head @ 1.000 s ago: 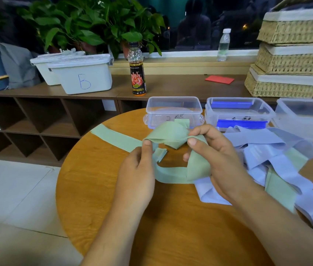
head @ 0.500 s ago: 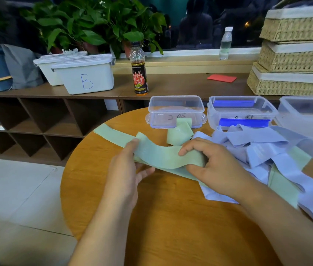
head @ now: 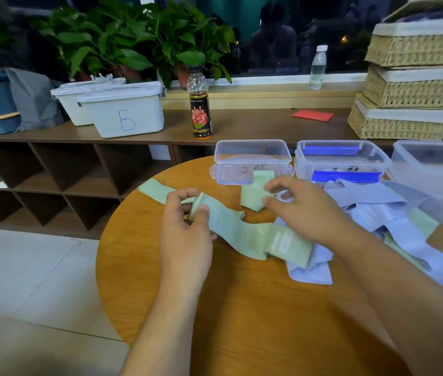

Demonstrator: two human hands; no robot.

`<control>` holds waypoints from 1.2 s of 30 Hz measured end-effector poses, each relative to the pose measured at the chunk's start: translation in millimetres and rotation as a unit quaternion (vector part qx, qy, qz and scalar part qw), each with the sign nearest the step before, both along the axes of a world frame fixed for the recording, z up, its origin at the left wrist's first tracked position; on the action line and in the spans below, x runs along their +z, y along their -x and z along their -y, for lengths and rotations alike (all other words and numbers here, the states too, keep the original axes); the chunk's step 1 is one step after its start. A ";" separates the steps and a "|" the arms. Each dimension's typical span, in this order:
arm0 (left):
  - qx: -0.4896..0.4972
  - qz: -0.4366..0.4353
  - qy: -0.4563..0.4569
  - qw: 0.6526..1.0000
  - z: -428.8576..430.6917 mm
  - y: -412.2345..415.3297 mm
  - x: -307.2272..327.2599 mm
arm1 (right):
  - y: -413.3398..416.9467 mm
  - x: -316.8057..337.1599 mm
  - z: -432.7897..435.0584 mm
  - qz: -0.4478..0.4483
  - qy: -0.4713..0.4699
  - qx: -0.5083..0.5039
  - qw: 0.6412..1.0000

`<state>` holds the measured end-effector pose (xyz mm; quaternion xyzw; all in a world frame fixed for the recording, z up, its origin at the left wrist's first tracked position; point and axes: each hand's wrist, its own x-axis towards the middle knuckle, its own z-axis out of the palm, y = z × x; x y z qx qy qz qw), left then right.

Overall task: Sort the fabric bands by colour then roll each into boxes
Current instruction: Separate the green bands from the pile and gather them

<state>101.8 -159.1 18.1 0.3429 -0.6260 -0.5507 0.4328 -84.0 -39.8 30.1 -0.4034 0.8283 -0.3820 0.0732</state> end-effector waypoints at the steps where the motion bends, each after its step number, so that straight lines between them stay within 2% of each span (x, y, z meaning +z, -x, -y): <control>1: -0.005 0.006 0.030 1.000 -1.6 -0.3 0.4 | 6.0 -1.0 13.2 -0.022 -0.032 -0.022 0.999; 5: -0.007 0.012 0.131 0.991 -9.0 1.4 4.4 | 29.8 -15.7 49.3 -0.127 -0.190 -0.050 0.972; 7: -0.010 0.005 0.153 0.988 -9.6 2.0 4.2 | 29.3 -14.0 53.2 -0.144 -0.187 -0.058 0.970; 11: -0.032 0.014 0.165 0.986 -7.8 -0.4 4.8 | 21.2 9.3 48.5 -0.029 0.032 -0.051 0.998; 15: -0.042 0.000 0.146 0.988 -9.1 -1.5 11.6 | 3.8 58.9 25.1 0.075 0.211 0.011 0.974; 20: -0.093 -0.028 0.063 0.993 -11.4 2.3 17.4 | -19.6 102.2 -7.4 0.179 0.274 0.089 0.941; 24: -0.115 -0.055 -0.013 0.992 -14.3 1.3 23.2 | -35.1 114.3 -23.4 0.252 0.249 0.123 0.927; 27: -0.136 -0.083 -0.081 0.984 -14.7 -1.9 27.7 | -45.8 121.9 -25.5 0.332 0.240 0.167 0.897; 30: -0.153 -0.120 -0.181 0.964 -9.6 -5.2 30.7 | -53.0 121.0 -26.3 0.376 0.224 0.201 0.876; 34: -0.194 -0.154 -0.299 0.921 -2.0 -11.6 35.7 | -56.7 90.5 -30.0 0.410 0.124 0.188 0.884; 36: -0.198 -0.160 -0.308 0.917 0.6 -14.7 37.2 | -53.6 71.2 -34.0 0.398 0.077 0.171 0.898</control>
